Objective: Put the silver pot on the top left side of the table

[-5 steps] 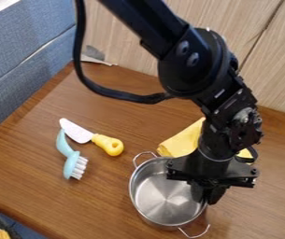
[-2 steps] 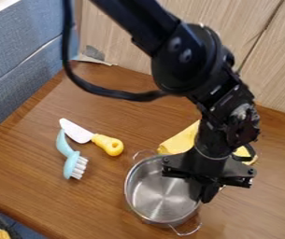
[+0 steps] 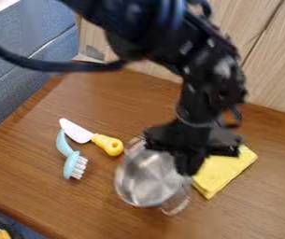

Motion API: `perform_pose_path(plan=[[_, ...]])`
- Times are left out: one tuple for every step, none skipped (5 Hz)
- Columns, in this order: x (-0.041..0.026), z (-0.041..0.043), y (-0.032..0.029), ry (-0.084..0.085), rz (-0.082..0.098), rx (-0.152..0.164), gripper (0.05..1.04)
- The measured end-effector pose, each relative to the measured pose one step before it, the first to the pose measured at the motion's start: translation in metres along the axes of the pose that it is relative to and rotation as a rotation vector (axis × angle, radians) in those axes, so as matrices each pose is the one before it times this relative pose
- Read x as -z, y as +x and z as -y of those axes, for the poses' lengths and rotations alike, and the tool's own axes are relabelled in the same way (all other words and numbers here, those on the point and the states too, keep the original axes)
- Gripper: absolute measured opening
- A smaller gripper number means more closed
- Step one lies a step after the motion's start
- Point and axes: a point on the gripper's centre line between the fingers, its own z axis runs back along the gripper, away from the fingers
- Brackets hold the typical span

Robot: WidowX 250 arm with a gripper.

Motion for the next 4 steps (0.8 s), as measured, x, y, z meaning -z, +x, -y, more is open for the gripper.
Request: perform_pose_path(plan=[[-0.00864, -0.01500, 0.02009, 0.0198, 0.0102, -0.0404, 0.058], [-0.00059, -0.00799, 0.03704, 0.0083, 0.0234, -0.0484, 0.058], [0.01243, -0.00712, 0.03712, 0.0361, -0.0016, -0.0346, 0.058], [0.01168, -0.00899, 0.03611, 0.0343, 0.0067, -0.0371, 0.058]])
